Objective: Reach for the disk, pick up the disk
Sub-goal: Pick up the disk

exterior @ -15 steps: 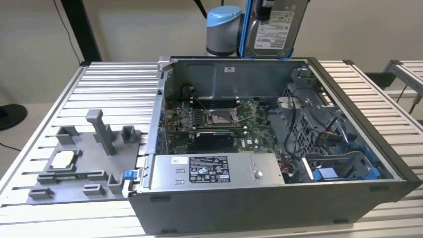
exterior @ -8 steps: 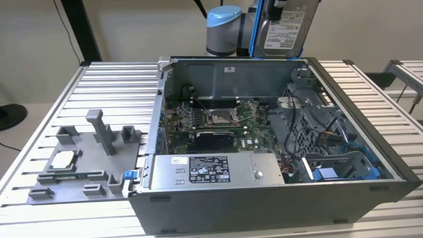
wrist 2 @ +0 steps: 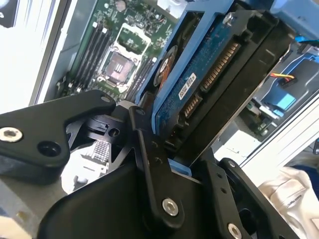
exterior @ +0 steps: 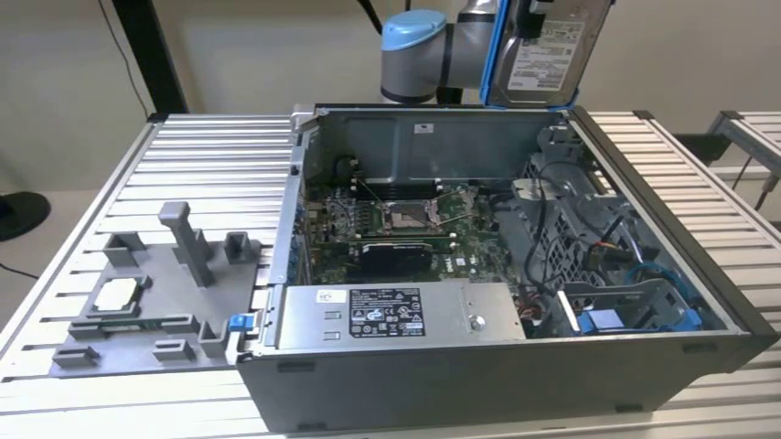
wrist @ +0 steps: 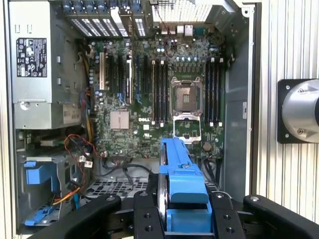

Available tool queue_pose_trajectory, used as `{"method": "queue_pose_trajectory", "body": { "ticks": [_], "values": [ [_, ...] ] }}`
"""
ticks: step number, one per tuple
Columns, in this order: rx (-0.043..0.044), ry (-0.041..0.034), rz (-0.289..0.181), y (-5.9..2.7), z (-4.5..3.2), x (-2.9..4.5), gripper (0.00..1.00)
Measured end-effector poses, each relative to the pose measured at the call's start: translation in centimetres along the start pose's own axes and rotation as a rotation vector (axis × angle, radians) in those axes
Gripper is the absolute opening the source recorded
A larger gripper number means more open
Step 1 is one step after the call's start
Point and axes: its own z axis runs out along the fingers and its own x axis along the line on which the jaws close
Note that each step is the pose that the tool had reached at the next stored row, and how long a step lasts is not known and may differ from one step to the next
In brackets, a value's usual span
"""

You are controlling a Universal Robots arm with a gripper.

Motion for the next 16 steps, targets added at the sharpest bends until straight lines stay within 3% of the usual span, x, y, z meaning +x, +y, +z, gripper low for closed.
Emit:
{"method": "queue_pose_trajectory", "body": {
  "ticks": [4,16],
  "values": [
    [0.0001,-0.0002,0.000,-0.78,-0.01,-0.03,0.00],
    [0.0000,0.0004,0.000,-0.79,-0.01,0.25,0.00]
  ]
}}
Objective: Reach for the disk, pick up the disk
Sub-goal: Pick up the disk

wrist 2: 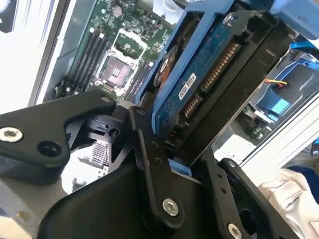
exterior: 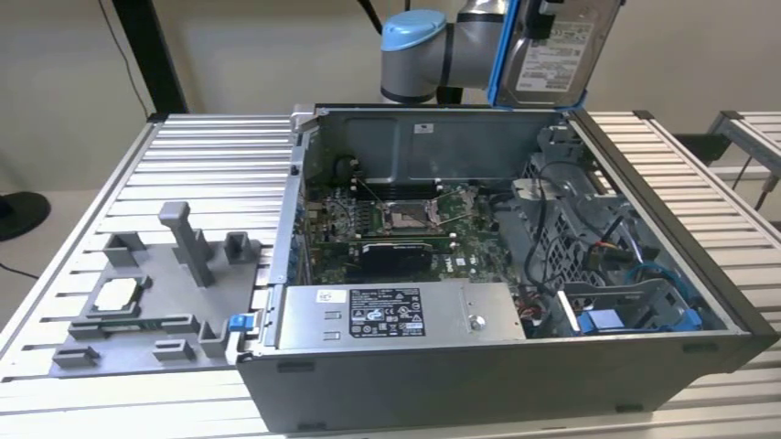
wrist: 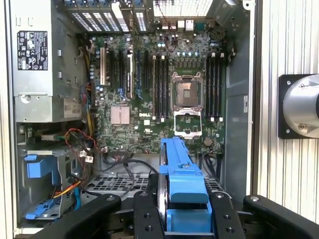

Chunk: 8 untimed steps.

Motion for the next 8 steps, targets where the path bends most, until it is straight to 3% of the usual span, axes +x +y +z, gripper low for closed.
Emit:
{"method": "queue_pose_trajectory", "body": {
  "ticks": [8],
  "values": [
    [-0.0001,0.0002,0.000,-0.02,0.00,0.65,0.00]
  ]
}}
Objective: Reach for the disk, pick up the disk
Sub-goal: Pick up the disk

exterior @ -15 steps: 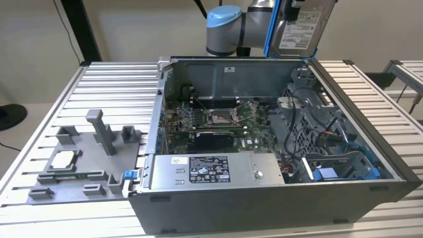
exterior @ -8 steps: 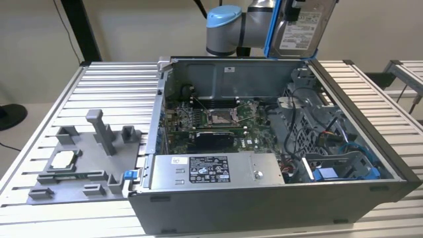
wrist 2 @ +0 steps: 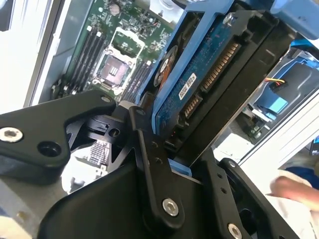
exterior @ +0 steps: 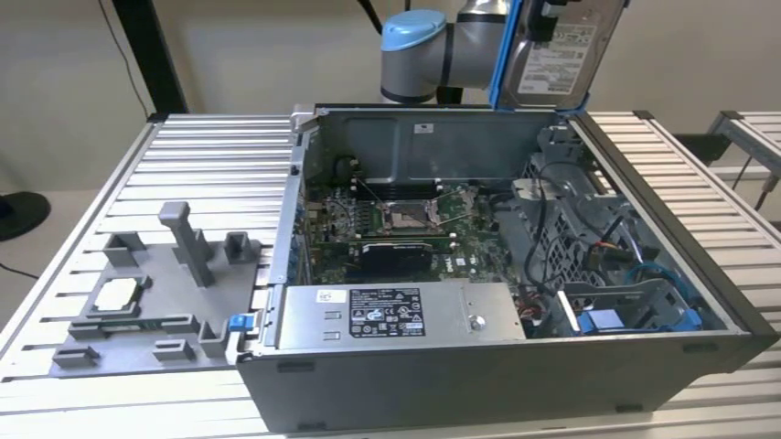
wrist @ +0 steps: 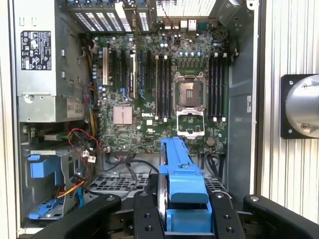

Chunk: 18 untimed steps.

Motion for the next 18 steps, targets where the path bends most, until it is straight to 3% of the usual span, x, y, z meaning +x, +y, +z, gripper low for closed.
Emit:
{"method": "queue_pose_trajectory", "body": {
  "ticks": [4,18],
  "values": [
    [0.0000,0.0000,0.000,-0.02,0.00,0.67,0.00],
    [-0.0004,0.0000,0.000,-0.12,0.04,4.32,0.00]
  ]
}}
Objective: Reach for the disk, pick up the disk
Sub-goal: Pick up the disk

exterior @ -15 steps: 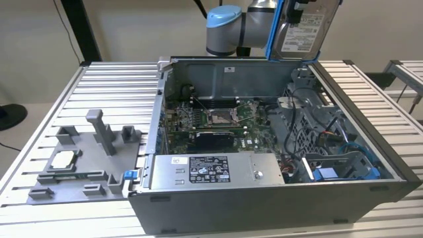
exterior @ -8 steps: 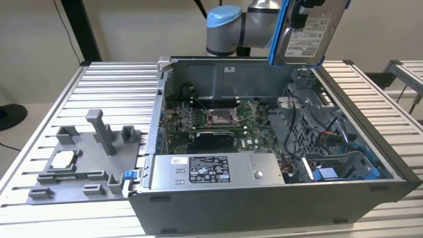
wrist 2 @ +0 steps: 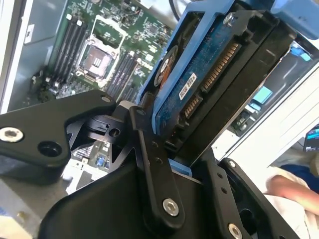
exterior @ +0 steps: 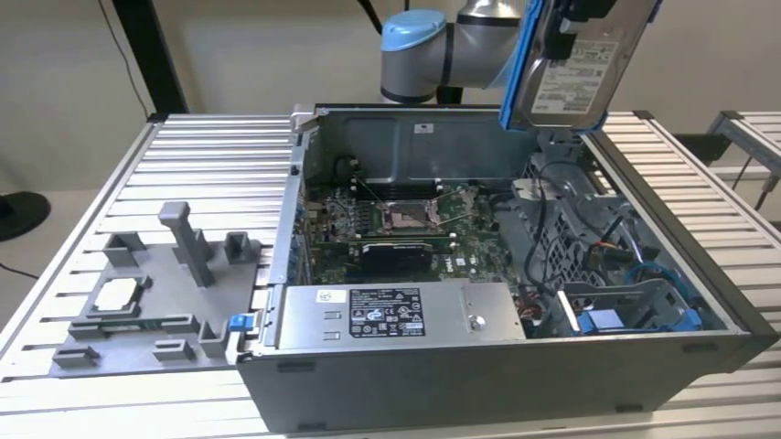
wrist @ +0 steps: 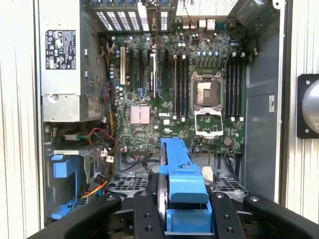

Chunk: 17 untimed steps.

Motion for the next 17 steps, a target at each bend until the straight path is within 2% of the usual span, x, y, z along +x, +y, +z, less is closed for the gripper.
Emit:
{"method": "queue_pose_trajectory", "body": {
  "ticks": [5,17],
  "values": [
    [-0.0005,0.0000,0.000,-0.03,0.02,1.14,0.00],
    [-0.0010,-0.0001,0.002,-0.09,0.13,3.05,0.00]
  ]
}}
